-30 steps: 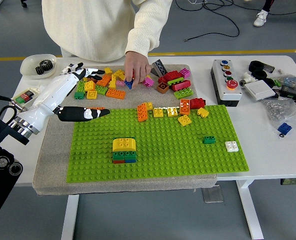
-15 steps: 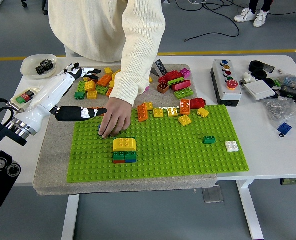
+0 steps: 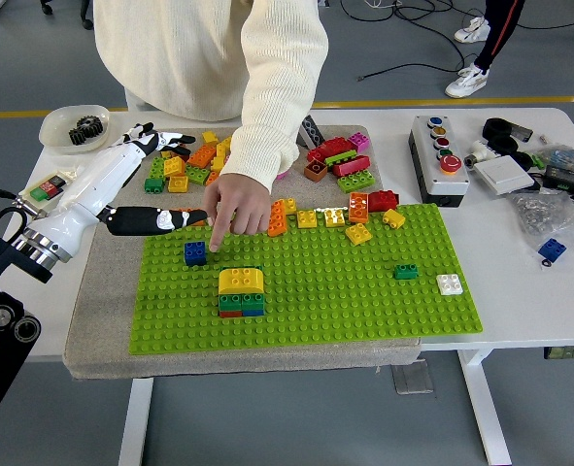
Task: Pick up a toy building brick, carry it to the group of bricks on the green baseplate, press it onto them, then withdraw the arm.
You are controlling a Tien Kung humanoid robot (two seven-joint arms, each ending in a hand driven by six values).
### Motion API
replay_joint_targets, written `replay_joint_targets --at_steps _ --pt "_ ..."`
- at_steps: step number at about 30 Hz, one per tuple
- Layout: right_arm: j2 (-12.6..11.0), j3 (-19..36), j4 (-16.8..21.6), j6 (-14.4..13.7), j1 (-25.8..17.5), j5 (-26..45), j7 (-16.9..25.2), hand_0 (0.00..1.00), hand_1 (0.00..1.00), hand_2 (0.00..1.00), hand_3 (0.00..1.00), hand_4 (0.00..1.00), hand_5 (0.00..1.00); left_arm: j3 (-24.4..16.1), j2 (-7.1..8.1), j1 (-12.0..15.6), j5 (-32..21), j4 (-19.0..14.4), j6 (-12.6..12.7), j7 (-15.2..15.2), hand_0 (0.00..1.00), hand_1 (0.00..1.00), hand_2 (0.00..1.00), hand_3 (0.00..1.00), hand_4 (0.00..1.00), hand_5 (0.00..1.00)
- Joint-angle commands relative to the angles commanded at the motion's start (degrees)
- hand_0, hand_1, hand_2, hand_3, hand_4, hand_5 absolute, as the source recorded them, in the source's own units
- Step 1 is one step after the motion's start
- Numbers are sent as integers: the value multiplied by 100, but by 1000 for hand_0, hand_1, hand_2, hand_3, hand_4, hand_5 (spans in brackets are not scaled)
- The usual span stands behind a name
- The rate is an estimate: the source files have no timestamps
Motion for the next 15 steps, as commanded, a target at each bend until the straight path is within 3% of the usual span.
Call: replay_joint_targets --at_steps 15 --pt "24 0 0 23 5 0 -13 745 648 728 625 886 481 -58 53 -107 60 164 -33 -7 998 804 755 826 998 523"
